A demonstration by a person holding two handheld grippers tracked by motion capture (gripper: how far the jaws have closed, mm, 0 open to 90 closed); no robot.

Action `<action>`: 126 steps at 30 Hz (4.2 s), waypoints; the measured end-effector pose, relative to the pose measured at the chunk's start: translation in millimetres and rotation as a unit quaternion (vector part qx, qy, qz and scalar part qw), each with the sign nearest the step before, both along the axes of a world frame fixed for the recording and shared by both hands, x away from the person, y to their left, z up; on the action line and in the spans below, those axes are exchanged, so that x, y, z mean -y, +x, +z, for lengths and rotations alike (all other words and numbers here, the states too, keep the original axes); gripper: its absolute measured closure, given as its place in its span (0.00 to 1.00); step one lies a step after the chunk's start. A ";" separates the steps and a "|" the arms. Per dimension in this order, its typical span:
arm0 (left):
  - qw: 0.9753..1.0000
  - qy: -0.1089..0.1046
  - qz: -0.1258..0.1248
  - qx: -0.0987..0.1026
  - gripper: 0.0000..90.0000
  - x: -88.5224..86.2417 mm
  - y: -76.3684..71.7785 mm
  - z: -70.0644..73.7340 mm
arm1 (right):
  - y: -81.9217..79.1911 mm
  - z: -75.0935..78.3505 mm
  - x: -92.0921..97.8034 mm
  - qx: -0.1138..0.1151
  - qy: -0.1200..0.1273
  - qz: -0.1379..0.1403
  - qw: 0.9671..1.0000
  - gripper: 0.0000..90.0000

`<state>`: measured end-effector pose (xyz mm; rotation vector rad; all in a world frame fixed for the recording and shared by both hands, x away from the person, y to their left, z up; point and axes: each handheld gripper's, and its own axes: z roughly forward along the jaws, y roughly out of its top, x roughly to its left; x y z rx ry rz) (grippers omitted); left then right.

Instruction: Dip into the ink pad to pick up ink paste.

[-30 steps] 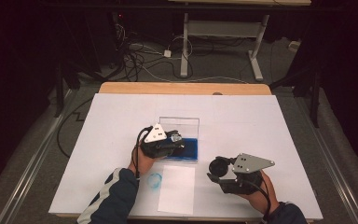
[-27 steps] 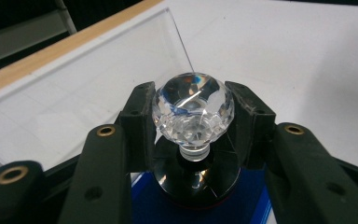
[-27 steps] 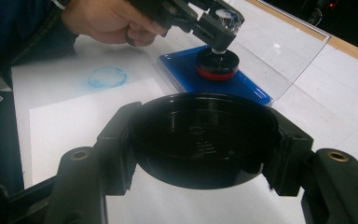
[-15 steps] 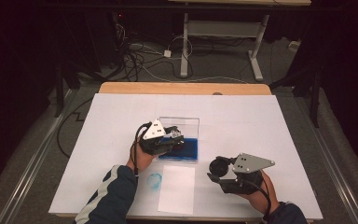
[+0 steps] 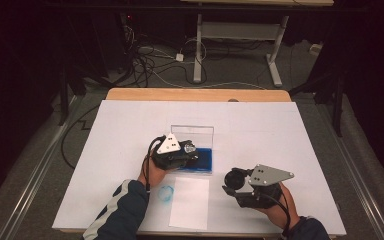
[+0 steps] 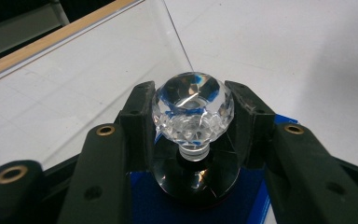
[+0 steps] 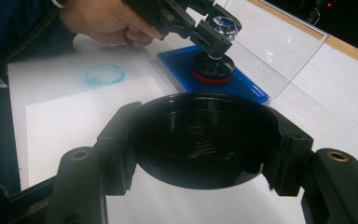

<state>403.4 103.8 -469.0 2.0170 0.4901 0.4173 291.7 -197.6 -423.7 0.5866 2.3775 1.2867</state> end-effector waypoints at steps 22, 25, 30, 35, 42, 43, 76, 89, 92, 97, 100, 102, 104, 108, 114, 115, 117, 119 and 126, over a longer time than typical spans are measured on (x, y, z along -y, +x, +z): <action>1.000 -0.006 0.006 -0.013 0.60 -0.3 -0.3 -1.4 | -0.6 0.3 0.7 0.000 -0.001 -0.001 1.000 0.43; 1.000 -0.006 0.009 -0.011 0.60 0.4 -0.8 -1.3 | -0.8 0.2 0.6 0.000 0.000 0.000 1.000 0.43; 1.000 0.003 0.010 -0.005 0.60 1.1 -1.6 0.8 | 0.3 -0.1 1.4 -0.004 0.006 -0.001 1.000 0.43; 1.000 0.015 0.015 0.000 0.60 -0.4 -3.0 4.3 | 1.8 -0.4 2.4 -0.004 0.007 -0.002 1.000 0.43; 1.000 0.005 0.021 0.007 0.60 -9.9 -7.2 13.7 | 2.8 0.6 4.5 -0.005 0.017 -0.010 1.000 0.43; 1.000 0.005 0.022 0.009 0.60 -10.9 -8.2 15.3 | 3.3 0.7 5.0 -0.005 0.018 -0.010 1.000 0.43; 0.999 -0.023 0.012 0.047 0.60 -24.8 -46.6 48.4 | 4.7 4.1 10.7 0.004 0.021 -0.024 0.999 0.43; 0.998 -0.029 -0.013 0.057 0.60 -24.6 -67.8 54.9 | 5.4 3.1 9.4 0.003 0.018 -0.024 1.000 0.43; 0.998 -0.027 -0.020 0.058 0.60 -23.6 -72.6 55.2 | 5.4 3.5 9.2 0.004 0.018 -0.023 1.000 0.43; 0.997 -0.027 -0.030 0.059 0.60 -23.6 -80.1 56.9 | 5.5 3.3 7.9 0.003 0.017 -0.023 1.000 0.43; 0.997 -0.026 -0.033 0.061 0.60 -24.7 -83.8 58.2 | 5.7 3.4 7.7 0.005 0.018 -0.021 1.000 0.43; 0.997 -0.026 -0.036 0.058 0.60 -25.6 -85.3 58.2 | 6.1 3.8 8.0 0.004 0.020 -0.021 1.000 0.43; 0.997 -0.027 -0.038 0.058 0.60 -26.3 -87.5 57.7 | 6.5 4.2 8.2 0.004 0.021 -0.021 1.000 0.43; 0.997 -0.030 -0.043 0.057 0.60 -26.7 -90.7 57.4 | 7.3 4.5 8.3 0.005 0.022 -0.020 1.000 0.43; 0.997 -0.034 -0.049 0.057 0.60 -28.6 -97.7 57.6 | 7.4 5.6 8.7 0.007 0.024 -0.020 0.999 0.43; 0.997 -0.031 -0.049 0.059 0.60 -28.9 -99.2 57.6 | 7.2 5.9 8.7 0.007 0.024 -0.021 0.999 0.43; 0.997 -0.034 -0.052 0.056 0.60 -30.0 -101.7 57.4 | 7.3 6.2 9.0 0.007 0.025 -0.021 0.999 0.43; 0.996 -0.029 -0.053 0.059 0.60 -30.5 -105.1 57.3 | 7.2 6.0 8.9 0.007 0.024 -0.021 0.999 0.43; 0.996 -0.027 -0.061 0.061 0.60 -32.2 -113.1 57.4 | 6.7 5.6 8.9 0.007 0.022 -0.022 0.999 0.43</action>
